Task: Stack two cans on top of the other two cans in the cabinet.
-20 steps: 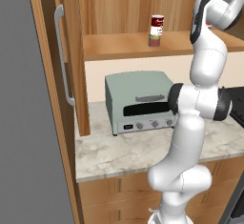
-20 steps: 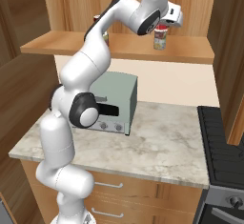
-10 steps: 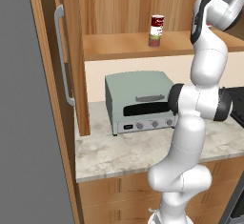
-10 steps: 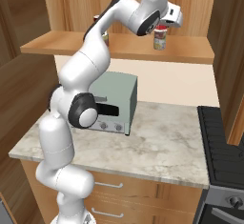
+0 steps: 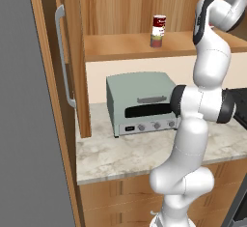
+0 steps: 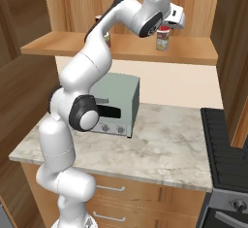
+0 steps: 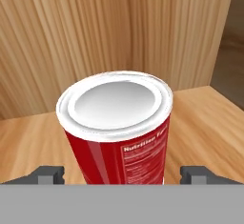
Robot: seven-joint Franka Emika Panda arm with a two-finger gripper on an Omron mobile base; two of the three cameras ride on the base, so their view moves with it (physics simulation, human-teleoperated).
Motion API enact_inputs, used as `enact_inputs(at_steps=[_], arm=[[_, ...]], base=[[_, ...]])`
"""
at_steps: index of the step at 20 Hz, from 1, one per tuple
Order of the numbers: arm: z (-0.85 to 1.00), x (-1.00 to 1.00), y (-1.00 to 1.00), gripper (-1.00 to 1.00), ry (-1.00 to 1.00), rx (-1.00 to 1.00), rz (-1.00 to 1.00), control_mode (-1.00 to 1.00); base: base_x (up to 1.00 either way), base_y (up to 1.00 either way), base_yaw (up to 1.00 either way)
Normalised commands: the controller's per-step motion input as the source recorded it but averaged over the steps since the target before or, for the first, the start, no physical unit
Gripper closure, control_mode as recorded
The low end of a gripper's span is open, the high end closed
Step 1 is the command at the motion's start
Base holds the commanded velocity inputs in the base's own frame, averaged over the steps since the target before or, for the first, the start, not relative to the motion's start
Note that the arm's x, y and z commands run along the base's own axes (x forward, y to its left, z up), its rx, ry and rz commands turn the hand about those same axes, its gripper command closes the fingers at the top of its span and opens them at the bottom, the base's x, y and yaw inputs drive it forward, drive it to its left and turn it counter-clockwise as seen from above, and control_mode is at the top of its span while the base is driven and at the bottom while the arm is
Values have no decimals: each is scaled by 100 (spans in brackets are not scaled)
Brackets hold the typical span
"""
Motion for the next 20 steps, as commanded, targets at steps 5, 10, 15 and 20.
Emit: enact_inputs(at_steps=[5,10,15,20], arm=[[0,0,0,-100,0,0,0,-100],[0,-23,-2,-100,0,0,0,-100],[-10,-45,0,-100,-1,0,0,-100],[-15,-50,2,-100,-1,0,0,-100]], base=[[0,0,0],[0,0,0],[0,0,0],[0,0,0]])
